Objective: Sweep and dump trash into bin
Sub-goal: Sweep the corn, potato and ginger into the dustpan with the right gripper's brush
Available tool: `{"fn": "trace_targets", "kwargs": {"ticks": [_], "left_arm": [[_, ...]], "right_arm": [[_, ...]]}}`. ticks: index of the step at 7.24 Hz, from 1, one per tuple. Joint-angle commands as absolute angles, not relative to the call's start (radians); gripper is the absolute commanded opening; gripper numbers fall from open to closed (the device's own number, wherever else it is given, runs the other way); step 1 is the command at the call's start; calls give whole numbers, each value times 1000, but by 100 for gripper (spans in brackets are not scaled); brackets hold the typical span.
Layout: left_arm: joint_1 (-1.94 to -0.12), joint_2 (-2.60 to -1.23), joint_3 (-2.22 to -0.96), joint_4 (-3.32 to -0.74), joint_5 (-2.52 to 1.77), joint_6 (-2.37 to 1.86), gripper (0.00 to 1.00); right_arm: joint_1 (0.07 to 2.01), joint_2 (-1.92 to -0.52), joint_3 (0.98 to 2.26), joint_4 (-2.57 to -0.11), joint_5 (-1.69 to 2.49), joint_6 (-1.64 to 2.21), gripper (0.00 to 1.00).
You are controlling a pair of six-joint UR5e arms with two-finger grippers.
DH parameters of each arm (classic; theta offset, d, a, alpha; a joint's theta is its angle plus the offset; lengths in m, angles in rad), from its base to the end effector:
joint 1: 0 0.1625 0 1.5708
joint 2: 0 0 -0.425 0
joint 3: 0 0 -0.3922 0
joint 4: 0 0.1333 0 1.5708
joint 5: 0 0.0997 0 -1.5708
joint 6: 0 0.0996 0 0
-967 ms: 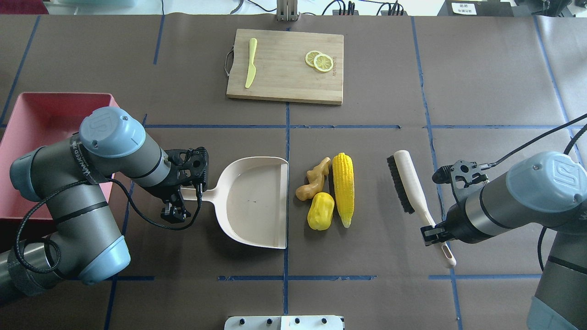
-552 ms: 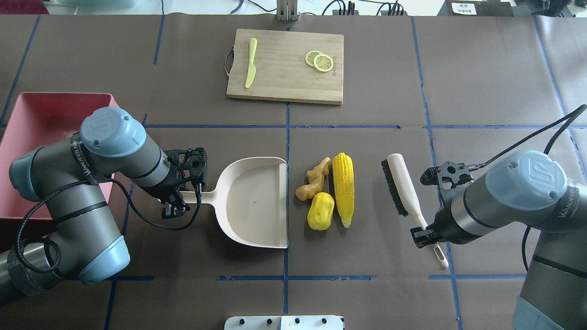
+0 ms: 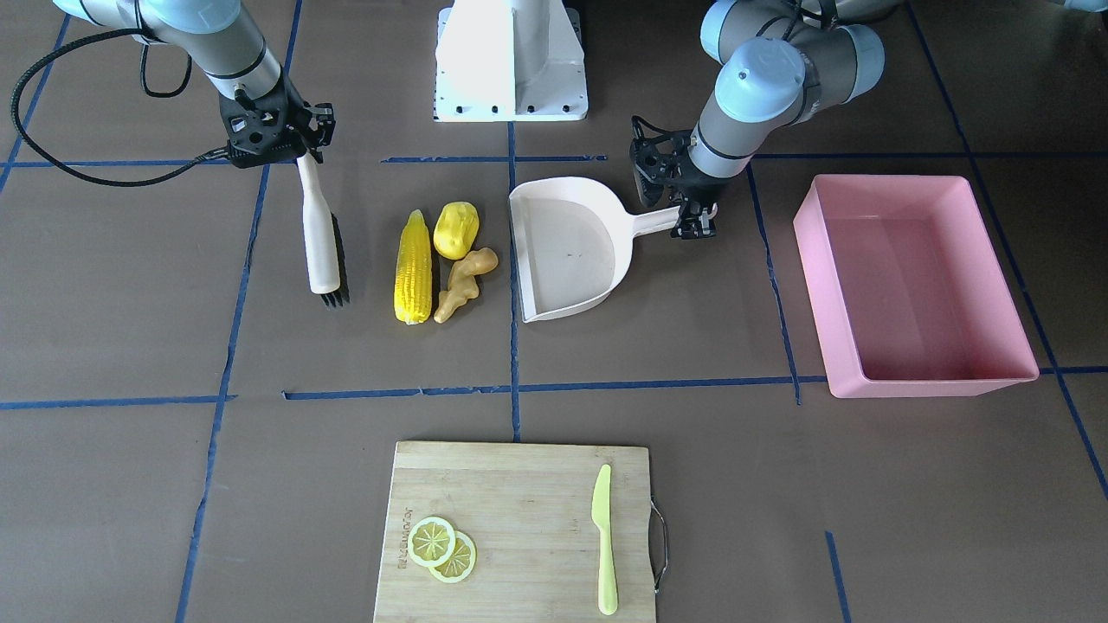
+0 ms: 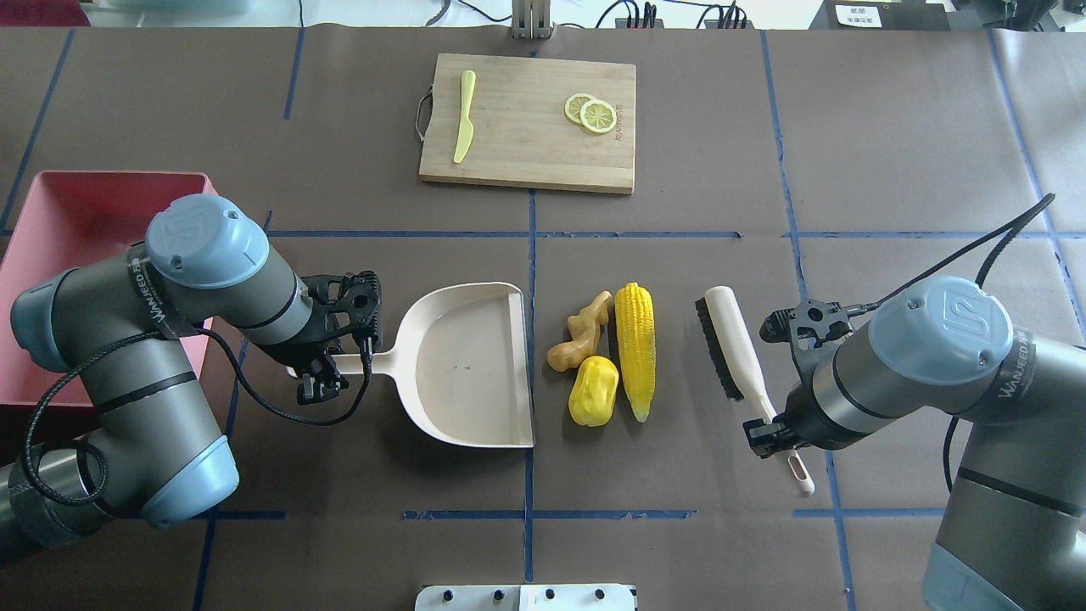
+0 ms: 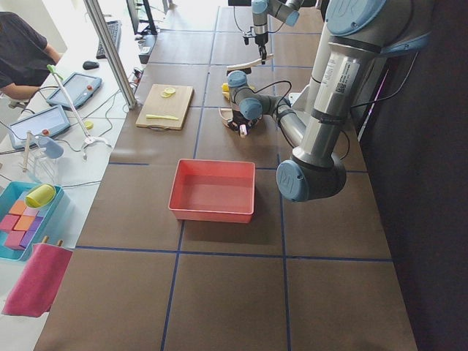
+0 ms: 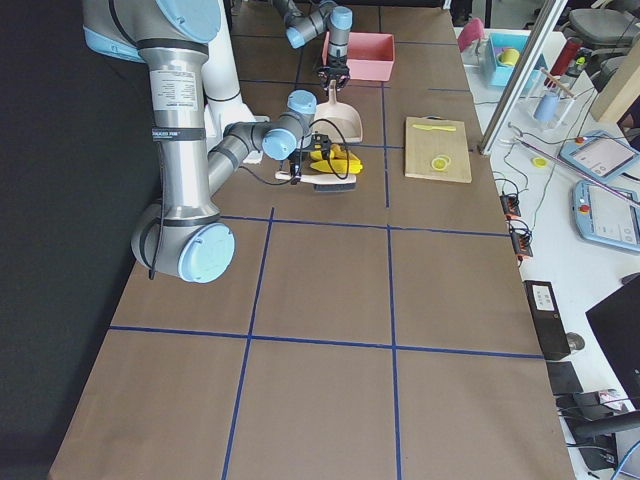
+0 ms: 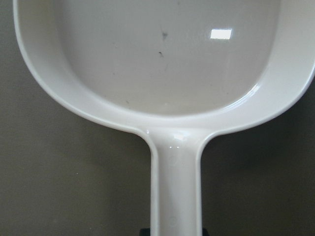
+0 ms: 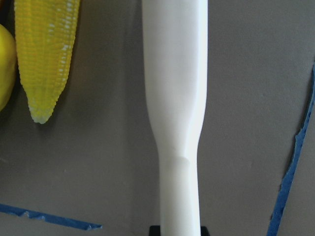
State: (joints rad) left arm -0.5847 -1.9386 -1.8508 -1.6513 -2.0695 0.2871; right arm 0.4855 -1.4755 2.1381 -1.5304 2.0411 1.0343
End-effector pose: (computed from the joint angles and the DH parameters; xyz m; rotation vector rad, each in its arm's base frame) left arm 0.4515 -0.4016 0.3213 0.5516 0.7529 1.3694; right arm -0.3861 -0.3034 0.3476 -0.0558 -0.8227 -0.2133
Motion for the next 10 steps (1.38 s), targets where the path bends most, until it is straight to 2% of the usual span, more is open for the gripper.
{"fn": "trace_targets", "kwargs": {"ticks": [1, 4, 10], "left_arm": [[-583, -1951, -1852, -1649, -2069, 270, 5], [-581, -1959, -1847, -1649, -2048, 245, 5], [-580, -1974, -1833, -1649, -2046, 242, 6]], "right_arm": [[485, -1409, 2128, -1587, 2042, 1040, 5], [471, -1329, 2076, -1614, 2043, 1138, 4], [391, -1296, 2054, -1614, 2023, 1204, 3]]}}
